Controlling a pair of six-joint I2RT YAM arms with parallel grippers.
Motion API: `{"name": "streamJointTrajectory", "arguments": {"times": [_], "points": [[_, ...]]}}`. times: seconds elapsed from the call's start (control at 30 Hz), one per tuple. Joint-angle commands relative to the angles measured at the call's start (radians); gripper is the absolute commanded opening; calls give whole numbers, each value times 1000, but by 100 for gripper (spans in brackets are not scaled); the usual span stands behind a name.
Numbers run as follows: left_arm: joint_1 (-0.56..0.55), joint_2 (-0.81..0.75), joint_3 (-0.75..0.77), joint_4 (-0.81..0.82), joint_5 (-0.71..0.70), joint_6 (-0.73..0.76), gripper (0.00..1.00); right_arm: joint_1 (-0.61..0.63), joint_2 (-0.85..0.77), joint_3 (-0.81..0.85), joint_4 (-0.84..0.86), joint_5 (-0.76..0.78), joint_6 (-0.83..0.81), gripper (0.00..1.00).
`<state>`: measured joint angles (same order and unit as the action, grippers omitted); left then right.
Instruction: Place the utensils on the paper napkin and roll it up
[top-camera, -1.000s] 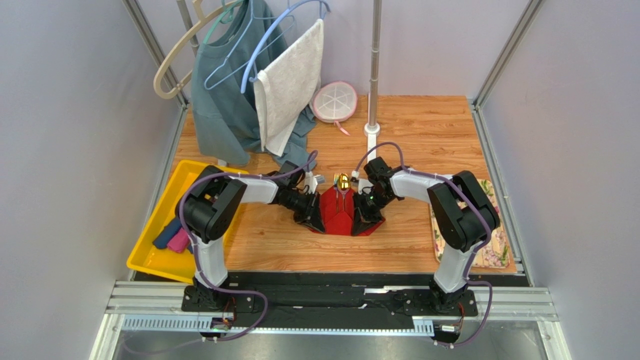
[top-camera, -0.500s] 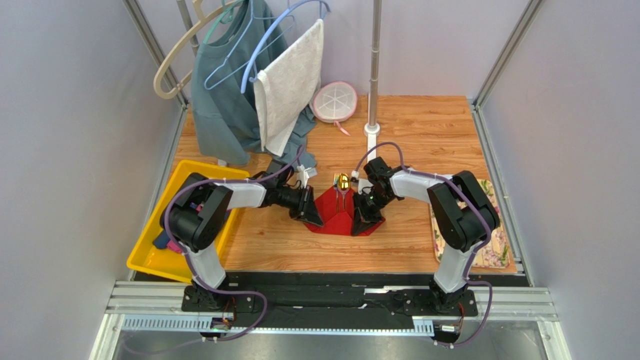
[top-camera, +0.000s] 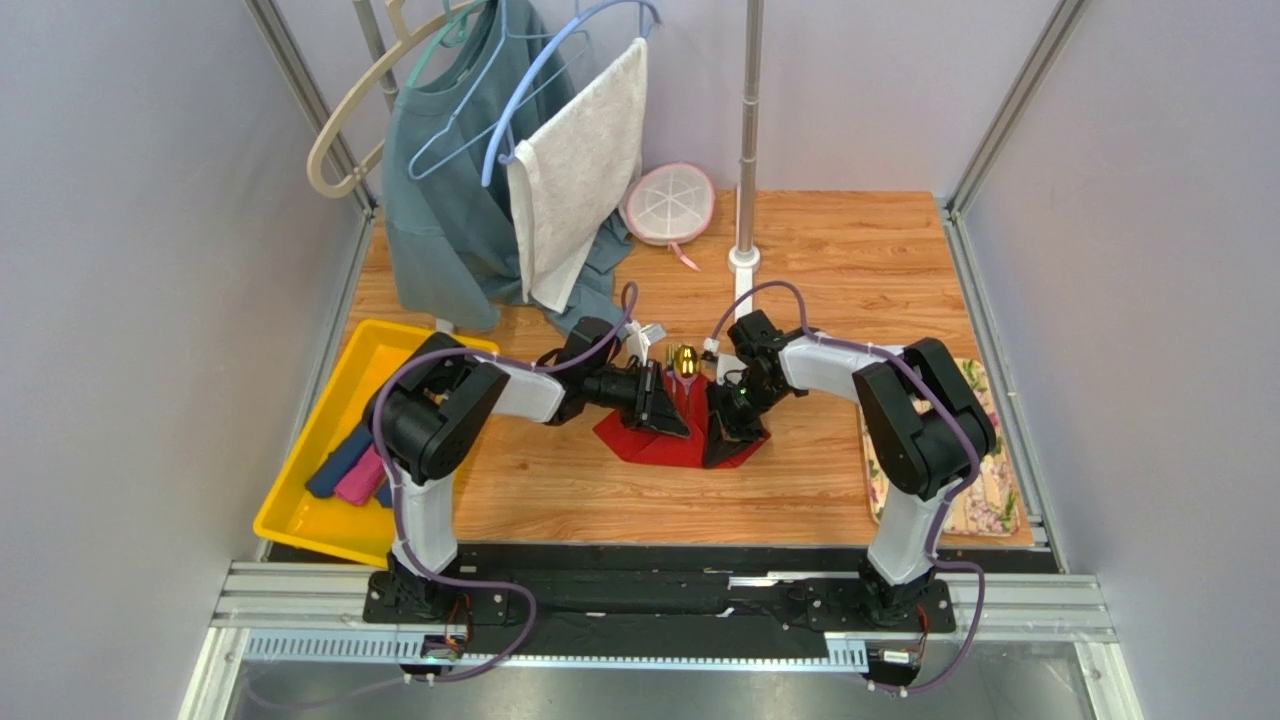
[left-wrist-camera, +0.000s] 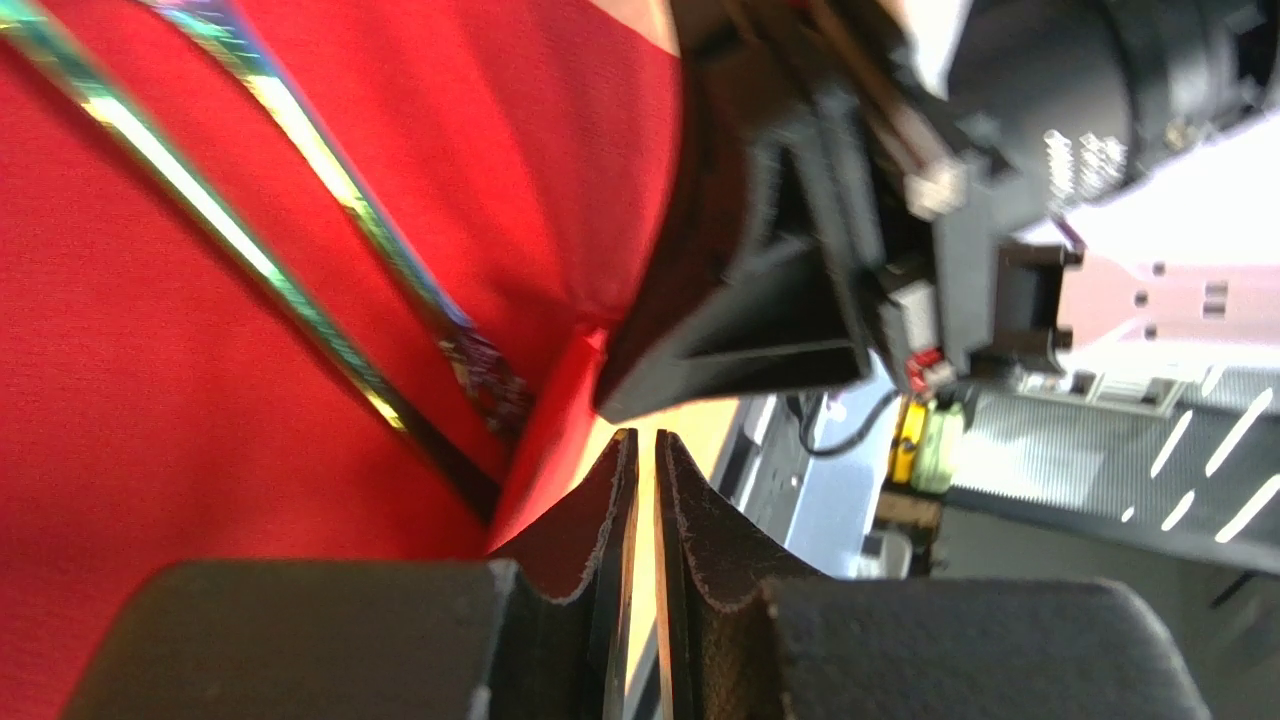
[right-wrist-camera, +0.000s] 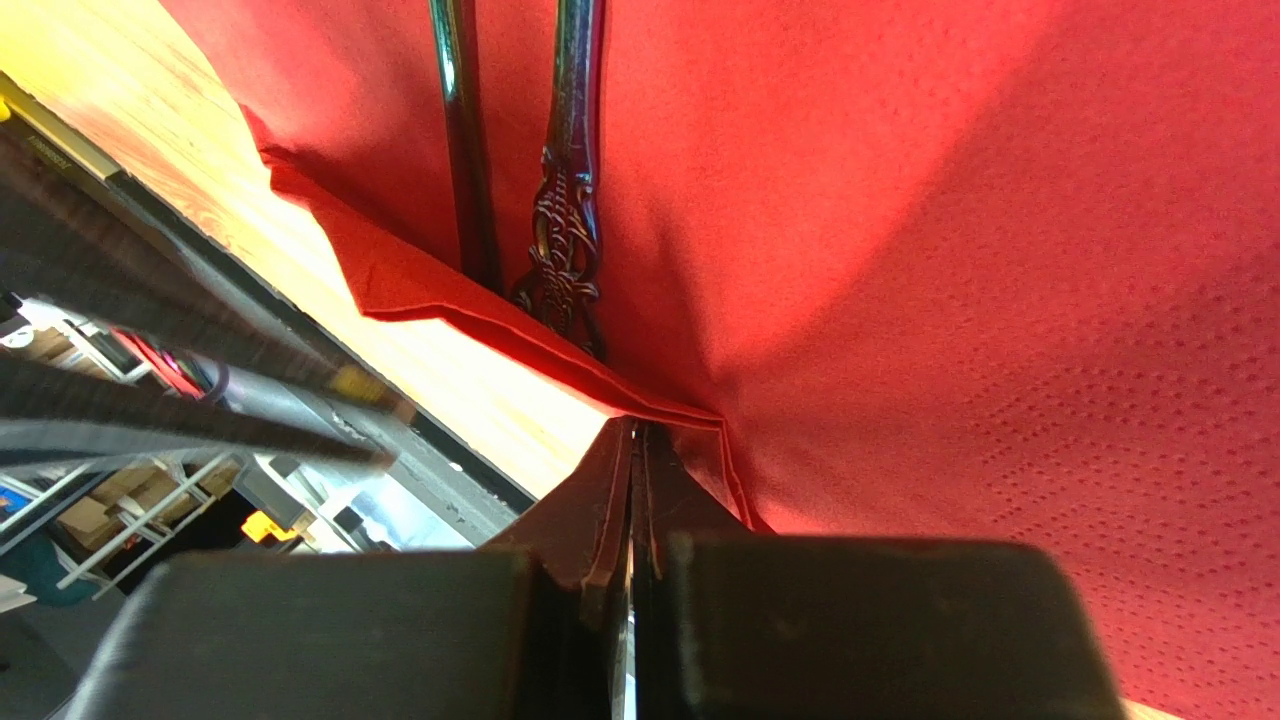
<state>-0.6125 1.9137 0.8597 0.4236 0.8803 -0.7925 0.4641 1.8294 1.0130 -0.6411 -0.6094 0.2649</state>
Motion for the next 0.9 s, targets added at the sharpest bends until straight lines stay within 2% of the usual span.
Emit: {"name": "streamJointTrajectory", "arguments": {"times": [0.0,0.3,0.87], "points": [[-4,34,32,130,-47,-68,15,-8,14,32,20,40,-13,0],[-4,103,29,234,-66,-134,14,-7,13,33,18,22,-13,0],[0,145,27,179,-90,-114,10,-8,-56,91,3,-35,36,0]]}}
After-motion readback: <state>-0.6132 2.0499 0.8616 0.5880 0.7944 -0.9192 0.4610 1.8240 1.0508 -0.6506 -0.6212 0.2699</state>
